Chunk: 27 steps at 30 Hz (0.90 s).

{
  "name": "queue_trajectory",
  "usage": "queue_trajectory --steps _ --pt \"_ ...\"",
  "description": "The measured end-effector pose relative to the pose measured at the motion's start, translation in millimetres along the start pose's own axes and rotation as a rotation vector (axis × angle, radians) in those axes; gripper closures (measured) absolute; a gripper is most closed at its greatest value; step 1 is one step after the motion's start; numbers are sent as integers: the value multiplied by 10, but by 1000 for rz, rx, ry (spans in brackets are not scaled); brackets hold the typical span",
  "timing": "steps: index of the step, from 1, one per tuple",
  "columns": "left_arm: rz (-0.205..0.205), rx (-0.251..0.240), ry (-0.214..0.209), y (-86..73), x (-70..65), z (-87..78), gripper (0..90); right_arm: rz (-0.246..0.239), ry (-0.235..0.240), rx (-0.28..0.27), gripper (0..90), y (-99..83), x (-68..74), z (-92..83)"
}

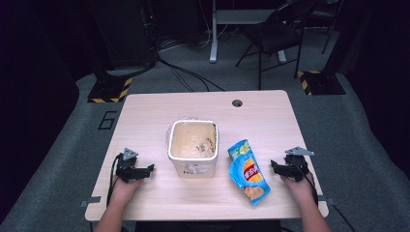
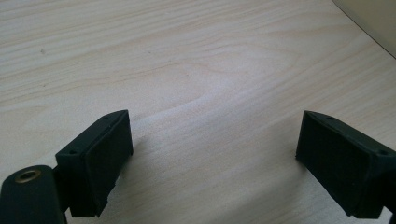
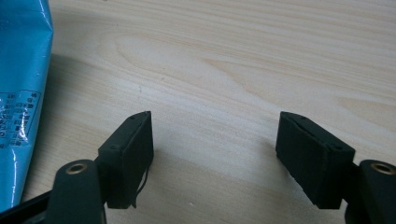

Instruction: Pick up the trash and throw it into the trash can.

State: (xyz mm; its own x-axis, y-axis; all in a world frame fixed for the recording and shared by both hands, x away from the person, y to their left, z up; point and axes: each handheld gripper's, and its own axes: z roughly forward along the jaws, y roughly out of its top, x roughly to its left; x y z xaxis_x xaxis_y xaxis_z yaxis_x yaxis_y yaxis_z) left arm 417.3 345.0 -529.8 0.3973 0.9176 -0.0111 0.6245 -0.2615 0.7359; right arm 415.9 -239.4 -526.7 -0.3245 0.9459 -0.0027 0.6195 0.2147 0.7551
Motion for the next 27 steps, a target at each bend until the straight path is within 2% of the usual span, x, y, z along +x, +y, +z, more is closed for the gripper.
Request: queue_trajectory --steps 22,25,27 --pt "-1 -1 2 -2 -4 -3 108 -1 4 2 253 -1 7 -2" --pt "-1 -1 2 -2 -4 -3 107 5 9 12 289 8 10 -14" --pt "-1 -1 2 -2 -4 -3 107 9 2 40 337 39 20 -37"
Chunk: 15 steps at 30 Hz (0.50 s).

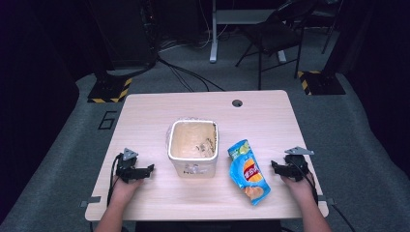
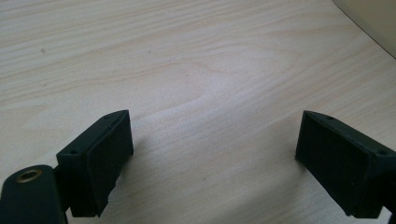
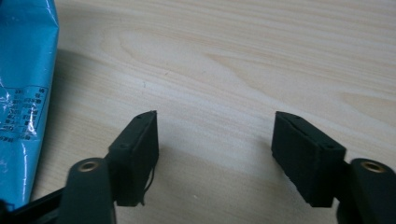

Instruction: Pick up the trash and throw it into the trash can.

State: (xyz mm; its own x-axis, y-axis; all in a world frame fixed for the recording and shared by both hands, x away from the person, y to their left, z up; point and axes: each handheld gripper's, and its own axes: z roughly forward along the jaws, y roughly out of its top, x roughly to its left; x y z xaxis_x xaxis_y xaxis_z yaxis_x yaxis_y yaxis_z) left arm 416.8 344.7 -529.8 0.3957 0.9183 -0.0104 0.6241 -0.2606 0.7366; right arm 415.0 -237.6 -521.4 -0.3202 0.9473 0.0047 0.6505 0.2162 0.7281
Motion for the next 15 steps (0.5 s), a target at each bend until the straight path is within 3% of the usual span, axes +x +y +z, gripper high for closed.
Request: queue_trajectory --steps 3,10,15 --pt "0 0 0 0 0 0 108 -12 -7 -9 367 43 14 -68" --pt "0 0 0 0 0 0 107 24 18 -44 387 124 32 -213" --pt "0 0 0 0 0 0 107 22 18 -47 395 153 25 -266"
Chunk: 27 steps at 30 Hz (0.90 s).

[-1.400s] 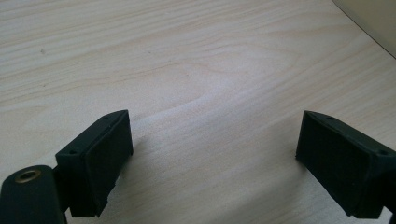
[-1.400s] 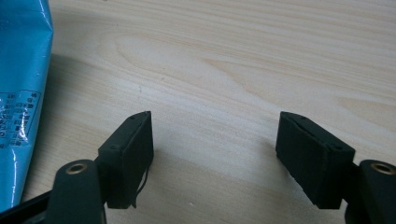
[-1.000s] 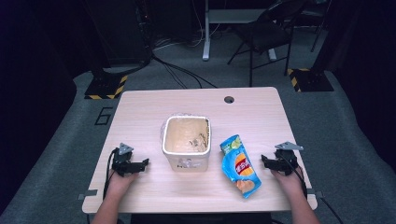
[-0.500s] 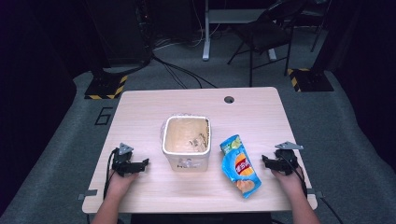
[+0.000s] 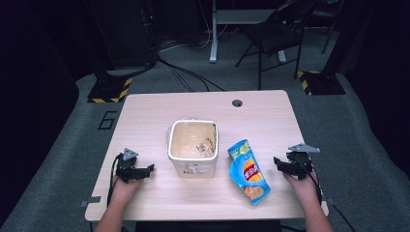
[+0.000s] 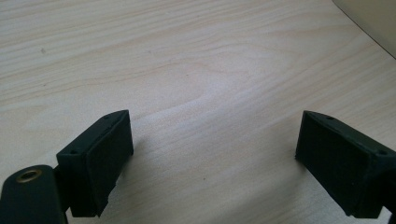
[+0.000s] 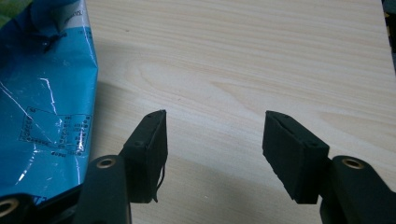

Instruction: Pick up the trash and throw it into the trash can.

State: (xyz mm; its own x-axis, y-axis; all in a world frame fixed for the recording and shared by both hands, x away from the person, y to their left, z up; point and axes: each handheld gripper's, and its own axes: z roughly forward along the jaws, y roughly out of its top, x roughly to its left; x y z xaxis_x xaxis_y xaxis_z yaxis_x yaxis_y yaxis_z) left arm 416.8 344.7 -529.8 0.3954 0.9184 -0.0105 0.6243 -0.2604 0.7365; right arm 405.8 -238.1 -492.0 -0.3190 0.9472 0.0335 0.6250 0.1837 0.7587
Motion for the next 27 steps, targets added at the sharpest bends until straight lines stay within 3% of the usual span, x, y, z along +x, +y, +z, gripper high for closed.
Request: queue_trajectory --steps 6,12,21,27 --pt "0 0 0 0 0 0 107 11 21 7 421 42 8 -78" --pt "0 0 0 0 0 0 108 -37 14 16 443 81 79 -139" --pt "0 0 0 0 0 0 107 -50 41 5 513 164 153 -256" --pt "0 0 0 0 0 0 107 -24 71 4 549 232 208 -340"
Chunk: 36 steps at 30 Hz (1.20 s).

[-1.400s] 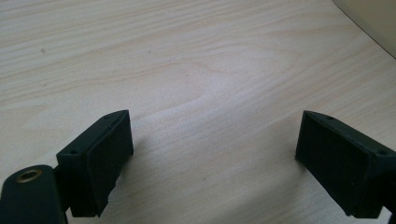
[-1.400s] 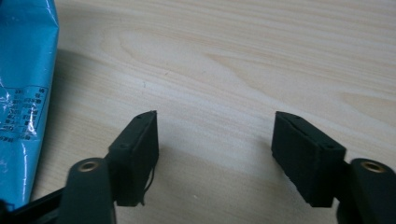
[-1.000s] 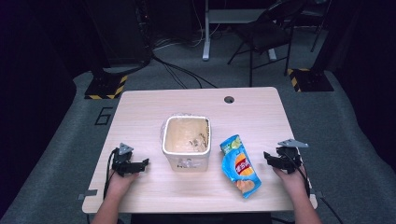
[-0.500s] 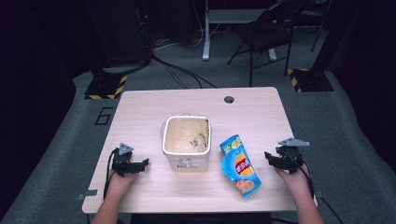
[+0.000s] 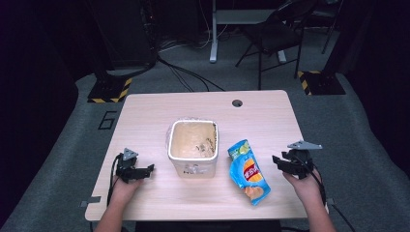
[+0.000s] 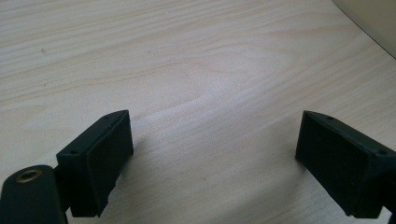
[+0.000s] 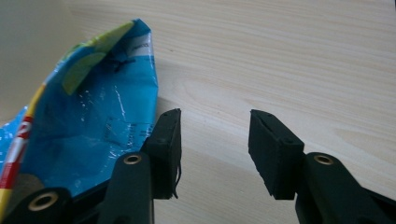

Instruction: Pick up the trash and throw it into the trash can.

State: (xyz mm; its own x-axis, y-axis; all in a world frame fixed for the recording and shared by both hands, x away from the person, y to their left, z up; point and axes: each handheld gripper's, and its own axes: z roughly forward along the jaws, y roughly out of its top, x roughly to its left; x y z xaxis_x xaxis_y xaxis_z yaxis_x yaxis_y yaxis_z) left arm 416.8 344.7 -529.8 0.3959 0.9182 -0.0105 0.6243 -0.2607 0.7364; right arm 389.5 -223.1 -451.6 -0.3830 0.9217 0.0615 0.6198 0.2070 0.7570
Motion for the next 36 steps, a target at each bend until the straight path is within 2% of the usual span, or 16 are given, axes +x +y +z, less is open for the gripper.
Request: queue_trajectory --steps 8,16,27,36 --pt "0 0 0 0 0 0 108 -23 27 -5 584 98 107 -103" --pt "1 -1 0 -1 -2 -1 107 -18 65 -4 620 184 218 -177" --pt "0 -1 0 -1 -3 -1 108 -26 117 -19 666 234 351 -172" --pt "5 4 -7 -4 -8 -7 107 -34 174 1 685 311 499 -122"
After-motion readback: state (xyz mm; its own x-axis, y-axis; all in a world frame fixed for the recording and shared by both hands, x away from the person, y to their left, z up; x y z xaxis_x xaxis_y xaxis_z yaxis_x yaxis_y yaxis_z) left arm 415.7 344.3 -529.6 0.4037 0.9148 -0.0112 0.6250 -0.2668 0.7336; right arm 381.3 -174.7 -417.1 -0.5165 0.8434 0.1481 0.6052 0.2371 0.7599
